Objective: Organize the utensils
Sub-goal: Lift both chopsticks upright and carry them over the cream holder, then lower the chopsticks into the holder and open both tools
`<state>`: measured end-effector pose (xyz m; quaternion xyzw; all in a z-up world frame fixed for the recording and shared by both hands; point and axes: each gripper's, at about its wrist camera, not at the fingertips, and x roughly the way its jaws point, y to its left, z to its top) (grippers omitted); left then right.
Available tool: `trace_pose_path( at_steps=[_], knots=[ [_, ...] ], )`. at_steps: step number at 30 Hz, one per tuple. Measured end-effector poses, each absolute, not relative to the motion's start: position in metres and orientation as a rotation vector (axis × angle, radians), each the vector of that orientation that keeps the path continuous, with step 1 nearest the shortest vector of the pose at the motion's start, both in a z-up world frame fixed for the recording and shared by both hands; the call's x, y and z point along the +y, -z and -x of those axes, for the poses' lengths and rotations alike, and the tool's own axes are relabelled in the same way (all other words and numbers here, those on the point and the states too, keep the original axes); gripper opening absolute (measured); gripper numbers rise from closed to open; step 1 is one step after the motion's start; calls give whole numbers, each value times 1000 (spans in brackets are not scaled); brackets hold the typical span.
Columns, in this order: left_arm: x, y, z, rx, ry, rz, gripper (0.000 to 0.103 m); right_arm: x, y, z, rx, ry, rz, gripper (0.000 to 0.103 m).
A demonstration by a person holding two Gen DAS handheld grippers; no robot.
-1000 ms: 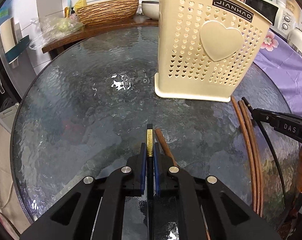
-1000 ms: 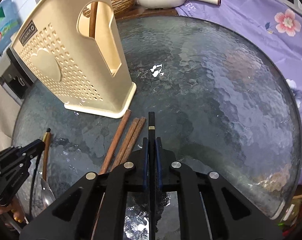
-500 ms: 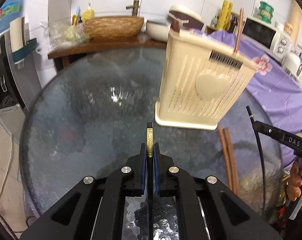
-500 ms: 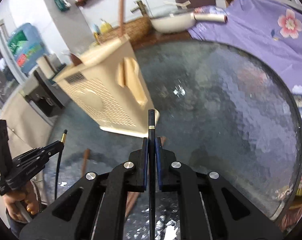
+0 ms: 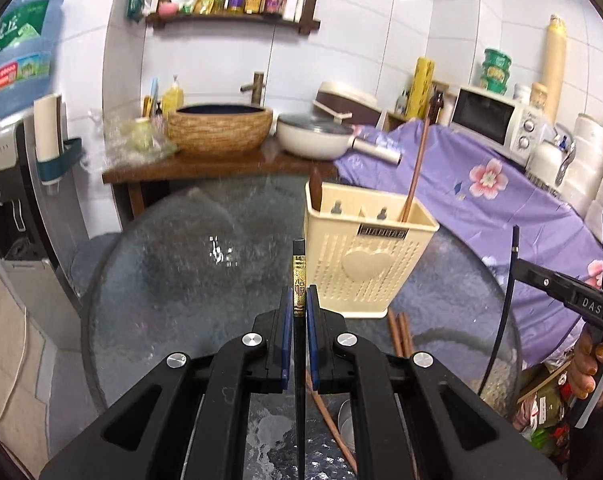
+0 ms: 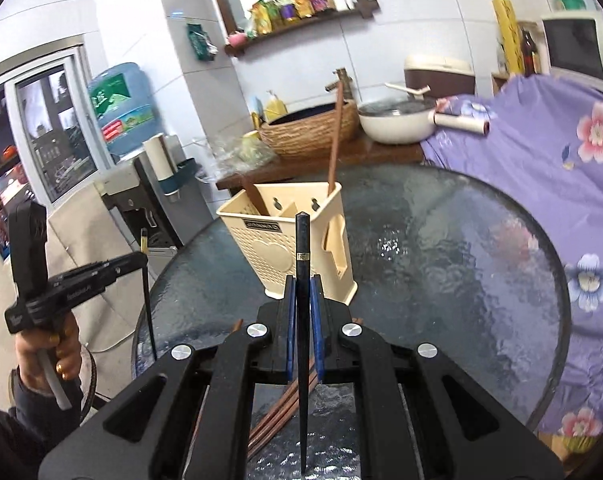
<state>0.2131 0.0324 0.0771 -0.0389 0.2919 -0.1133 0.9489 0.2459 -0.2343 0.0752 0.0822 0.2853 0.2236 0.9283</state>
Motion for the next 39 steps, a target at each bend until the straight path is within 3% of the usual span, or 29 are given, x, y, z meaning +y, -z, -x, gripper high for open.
trace_pose_path(
  at_steps=[18, 33, 39],
  knots=[
    [29, -110, -206, 526, 257, 56, 6, -238, -112, -227, 528, -510, -155, 8],
    [26, -221, -251, 353, 268, 175, 6, -216, -226, -269, 385, -520, -176, 8],
    [15, -242, -282, 284, 187, 214, 6, -202, -258, -296, 283, -434, -160, 8]
  ],
)
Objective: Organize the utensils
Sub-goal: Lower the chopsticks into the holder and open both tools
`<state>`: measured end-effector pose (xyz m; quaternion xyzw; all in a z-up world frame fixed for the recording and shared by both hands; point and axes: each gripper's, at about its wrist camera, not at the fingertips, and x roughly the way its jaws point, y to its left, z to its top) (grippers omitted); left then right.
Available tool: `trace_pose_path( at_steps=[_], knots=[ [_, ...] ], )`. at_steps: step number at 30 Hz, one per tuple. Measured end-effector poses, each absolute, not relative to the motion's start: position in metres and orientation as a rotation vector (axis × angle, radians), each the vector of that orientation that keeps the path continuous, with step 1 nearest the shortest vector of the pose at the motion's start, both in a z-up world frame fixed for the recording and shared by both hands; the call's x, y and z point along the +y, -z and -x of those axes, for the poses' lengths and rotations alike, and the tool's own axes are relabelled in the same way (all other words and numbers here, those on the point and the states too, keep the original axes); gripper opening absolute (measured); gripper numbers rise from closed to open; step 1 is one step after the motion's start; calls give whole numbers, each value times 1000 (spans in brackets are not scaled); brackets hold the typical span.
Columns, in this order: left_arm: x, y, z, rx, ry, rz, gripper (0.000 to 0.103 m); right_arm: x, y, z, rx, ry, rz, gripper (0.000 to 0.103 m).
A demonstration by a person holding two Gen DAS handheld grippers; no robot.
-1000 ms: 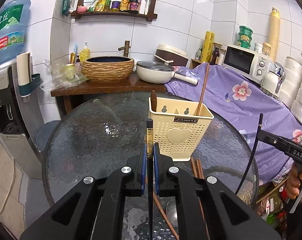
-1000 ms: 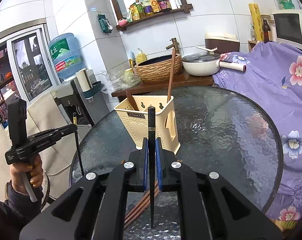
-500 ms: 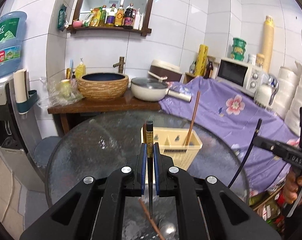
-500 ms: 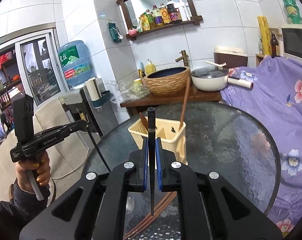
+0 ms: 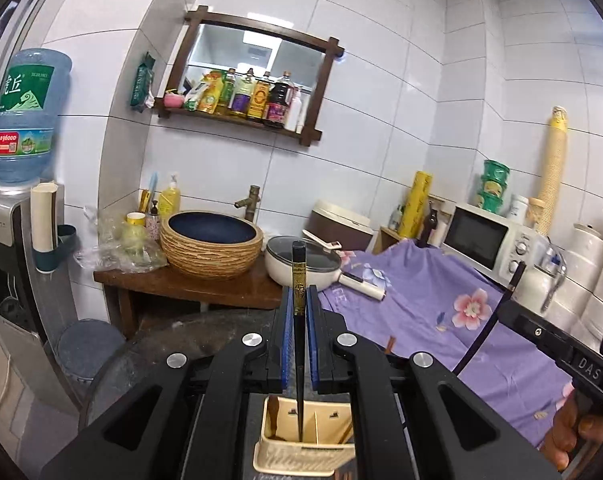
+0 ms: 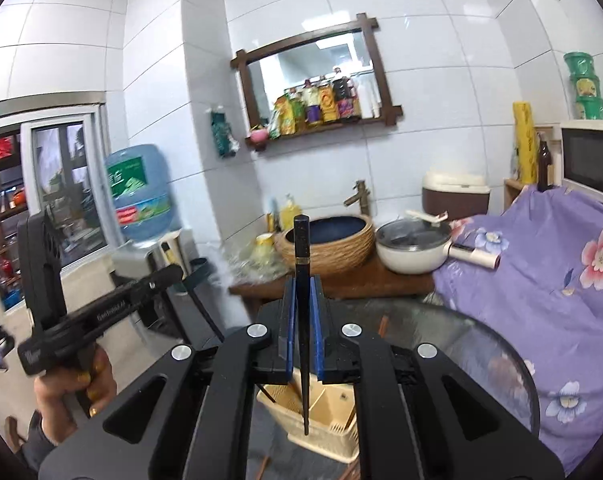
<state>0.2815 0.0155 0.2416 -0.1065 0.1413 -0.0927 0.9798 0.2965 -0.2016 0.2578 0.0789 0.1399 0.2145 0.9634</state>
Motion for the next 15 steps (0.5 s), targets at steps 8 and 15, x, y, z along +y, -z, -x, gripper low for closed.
trace_pose_path(
  at_steps=[8, 15],
  knots=[
    [5, -205, -315, 330, 138, 235, 6, -189, -217, -332, 295, -339, -130, 8],
    [-2, -159, -327, 408, 132, 205, 6, -184, -163, -351, 389, -319, -124, 8]
  ],
)
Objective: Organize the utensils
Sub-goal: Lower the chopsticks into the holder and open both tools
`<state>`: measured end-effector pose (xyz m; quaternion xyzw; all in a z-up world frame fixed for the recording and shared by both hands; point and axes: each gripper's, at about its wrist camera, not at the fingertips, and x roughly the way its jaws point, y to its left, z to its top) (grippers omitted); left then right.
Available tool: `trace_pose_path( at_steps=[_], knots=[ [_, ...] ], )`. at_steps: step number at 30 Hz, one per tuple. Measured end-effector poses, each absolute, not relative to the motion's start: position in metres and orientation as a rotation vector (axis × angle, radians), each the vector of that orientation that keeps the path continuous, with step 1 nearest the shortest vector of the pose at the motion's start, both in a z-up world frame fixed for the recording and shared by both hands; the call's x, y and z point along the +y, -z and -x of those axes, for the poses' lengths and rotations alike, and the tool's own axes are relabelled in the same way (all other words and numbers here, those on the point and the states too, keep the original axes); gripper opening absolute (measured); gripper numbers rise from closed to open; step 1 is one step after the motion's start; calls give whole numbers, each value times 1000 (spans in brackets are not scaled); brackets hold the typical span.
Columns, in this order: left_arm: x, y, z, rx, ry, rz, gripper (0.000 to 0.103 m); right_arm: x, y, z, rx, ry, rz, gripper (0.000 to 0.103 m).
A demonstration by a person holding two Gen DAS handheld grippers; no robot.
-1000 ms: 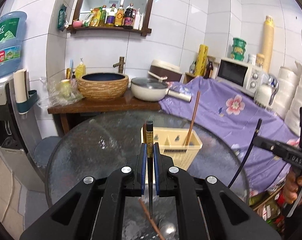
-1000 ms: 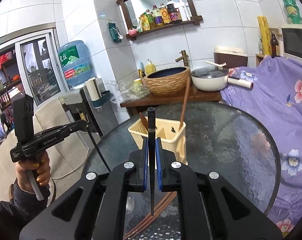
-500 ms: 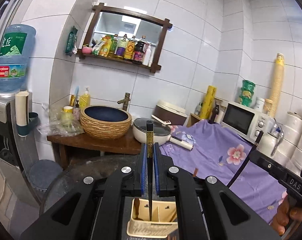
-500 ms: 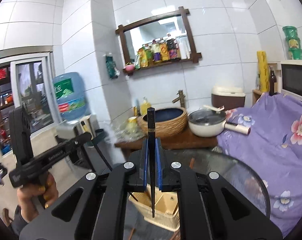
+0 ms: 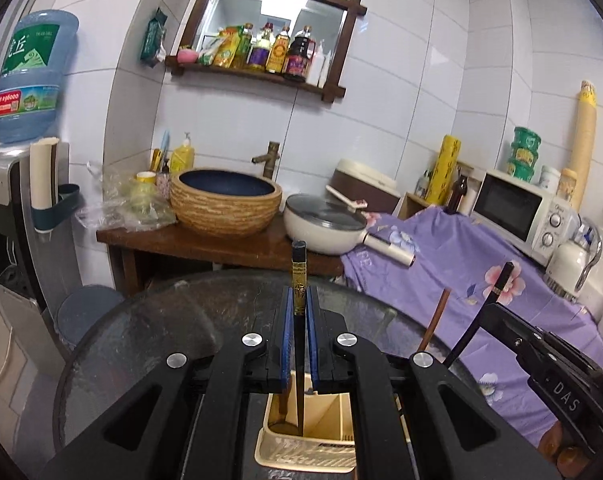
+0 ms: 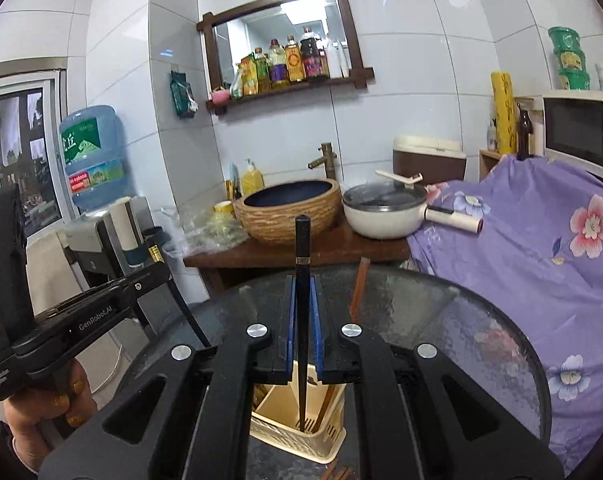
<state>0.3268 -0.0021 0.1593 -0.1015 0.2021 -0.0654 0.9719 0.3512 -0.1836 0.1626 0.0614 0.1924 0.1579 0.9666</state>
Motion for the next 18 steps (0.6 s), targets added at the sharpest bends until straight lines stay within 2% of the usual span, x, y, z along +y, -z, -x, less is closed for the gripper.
trace_pose_path(
  at_steps=[12, 18],
  knots=[
    [-12, -111, -341, 516, 133, 157, 6, -188, -125, -361, 466, -300, -146, 8],
    [-17, -106, -340, 518, 129, 113, 7, -189, -120, -361, 459, -280, -136, 8]
  ],
)
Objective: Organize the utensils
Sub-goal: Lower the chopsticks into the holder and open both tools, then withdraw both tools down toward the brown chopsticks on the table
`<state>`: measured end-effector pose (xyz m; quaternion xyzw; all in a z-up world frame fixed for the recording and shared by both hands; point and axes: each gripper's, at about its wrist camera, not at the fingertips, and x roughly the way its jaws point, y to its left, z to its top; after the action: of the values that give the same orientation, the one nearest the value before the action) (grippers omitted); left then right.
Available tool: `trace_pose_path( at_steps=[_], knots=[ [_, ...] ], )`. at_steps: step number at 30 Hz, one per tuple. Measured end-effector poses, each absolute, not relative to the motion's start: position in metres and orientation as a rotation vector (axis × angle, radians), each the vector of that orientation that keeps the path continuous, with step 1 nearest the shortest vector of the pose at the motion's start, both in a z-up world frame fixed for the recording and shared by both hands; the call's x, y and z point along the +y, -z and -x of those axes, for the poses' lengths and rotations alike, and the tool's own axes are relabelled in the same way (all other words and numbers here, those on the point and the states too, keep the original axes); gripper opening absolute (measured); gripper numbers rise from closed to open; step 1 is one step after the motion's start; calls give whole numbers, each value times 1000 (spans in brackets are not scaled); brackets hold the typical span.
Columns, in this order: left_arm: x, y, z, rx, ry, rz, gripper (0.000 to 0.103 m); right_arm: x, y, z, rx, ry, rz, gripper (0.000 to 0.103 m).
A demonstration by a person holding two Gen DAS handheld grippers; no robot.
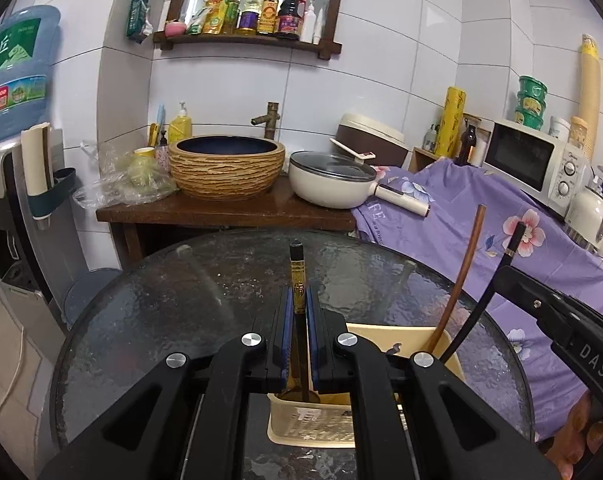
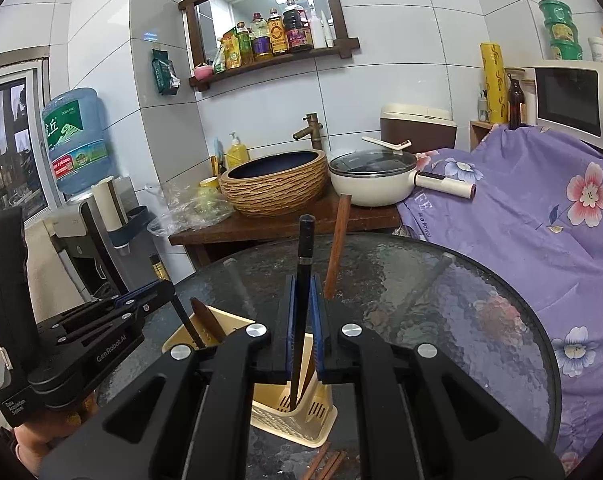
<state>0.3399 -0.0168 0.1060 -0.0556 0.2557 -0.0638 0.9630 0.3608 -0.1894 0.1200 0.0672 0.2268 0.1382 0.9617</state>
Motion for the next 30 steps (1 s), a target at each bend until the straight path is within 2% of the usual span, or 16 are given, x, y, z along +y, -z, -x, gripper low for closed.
trace_pose_path(
  at_steps=[2, 4, 5, 6, 7, 10, 13, 21, 25, 30],
  knots=[
    [-18, -107, -339, 521, 134, 112, 11, -189, -120, -359, 455, -292, -132, 9],
    [-17, -110, -334, 514, 146, 112, 28, -189, -122, -351, 428, -279, -102, 14],
    [-16, -111, -331, 507, 148, 109, 42, -189, -123, -346, 414, -271, -87, 20],
    [-14, -112, -325, 492, 143, 100, 50, -189, -123, -340, 401, -270, -81, 36],
    [-13, -112, -321, 482, 138, 94, 51, -190, -124, -334, 388, -271, -83, 47],
    [-6, -108, -304, 474, 130, 72, 54, -196, -120, -312, 388, -271, -87, 47],
    [7, -95, -286, 493, 120, 81, 57, -203, -104, -298, 462, -283, -127, 47],
    [23, -33, -263, 658, 88, 34, 60, -201, -11, -280, 757, -276, -88, 47],
    [23, 8, -264, 777, 90, 10, 60, -198, 32, -280, 883, -275, -99, 40],
    [24, 36, -268, 845, 97, -2, 58, -191, 58, -278, 953, -279, -113, 33]
  ],
)
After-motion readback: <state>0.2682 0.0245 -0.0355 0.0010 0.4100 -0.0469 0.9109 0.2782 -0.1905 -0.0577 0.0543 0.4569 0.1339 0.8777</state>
